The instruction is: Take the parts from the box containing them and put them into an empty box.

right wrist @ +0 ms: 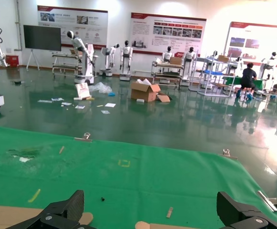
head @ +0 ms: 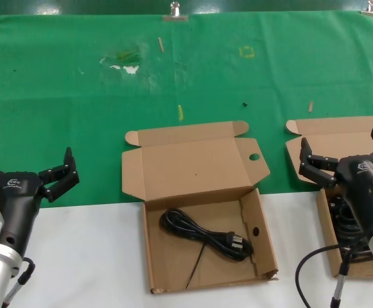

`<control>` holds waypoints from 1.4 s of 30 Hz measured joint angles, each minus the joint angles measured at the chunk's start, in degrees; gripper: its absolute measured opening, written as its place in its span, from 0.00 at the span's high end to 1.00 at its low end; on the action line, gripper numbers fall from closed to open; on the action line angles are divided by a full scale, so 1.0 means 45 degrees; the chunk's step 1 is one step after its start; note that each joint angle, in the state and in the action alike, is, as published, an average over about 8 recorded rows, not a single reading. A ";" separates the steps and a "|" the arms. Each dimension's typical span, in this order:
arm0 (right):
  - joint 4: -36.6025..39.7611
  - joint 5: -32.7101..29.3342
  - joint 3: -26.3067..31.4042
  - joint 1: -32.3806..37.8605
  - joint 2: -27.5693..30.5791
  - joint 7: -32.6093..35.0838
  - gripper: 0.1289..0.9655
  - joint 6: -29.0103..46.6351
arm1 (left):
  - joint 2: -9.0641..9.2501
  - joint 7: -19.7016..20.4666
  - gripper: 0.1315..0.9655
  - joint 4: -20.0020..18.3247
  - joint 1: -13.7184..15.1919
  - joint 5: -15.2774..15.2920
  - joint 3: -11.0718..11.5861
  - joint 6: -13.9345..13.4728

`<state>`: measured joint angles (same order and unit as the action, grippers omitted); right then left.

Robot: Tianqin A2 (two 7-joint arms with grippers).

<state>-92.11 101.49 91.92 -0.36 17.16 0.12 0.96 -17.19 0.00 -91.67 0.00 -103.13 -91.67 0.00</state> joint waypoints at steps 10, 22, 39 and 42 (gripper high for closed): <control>0.0000 0.0000 0.0000 0.0000 0.0000 0.0000 0.00 0.0000 | 0.0000 0.0000 0.00 0.0000 0.0000 0.0000 0.0000 0.0000; 0.0000 0.0000 0.0000 0.0000 0.0000 0.0000 0.00 0.0000 | 0.0000 0.0000 0.00 0.0000 0.0000 0.0000 0.0000 0.0000; 0.0000 0.0000 0.0000 0.0000 0.0000 0.0000 0.00 0.0000 | 0.0000 0.0000 0.00 0.0000 0.0000 0.0000 0.0000 0.0000; 0.0000 0.0000 0.0000 0.0000 0.0000 0.0000 0.00 0.0000 | 0.0000 0.0000 0.00 0.0000 0.0000 0.0000 0.0000 0.0000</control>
<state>-92.11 101.49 91.92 -0.36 17.16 0.12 0.96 -17.19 0.00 -91.67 0.00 -103.13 -91.67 0.00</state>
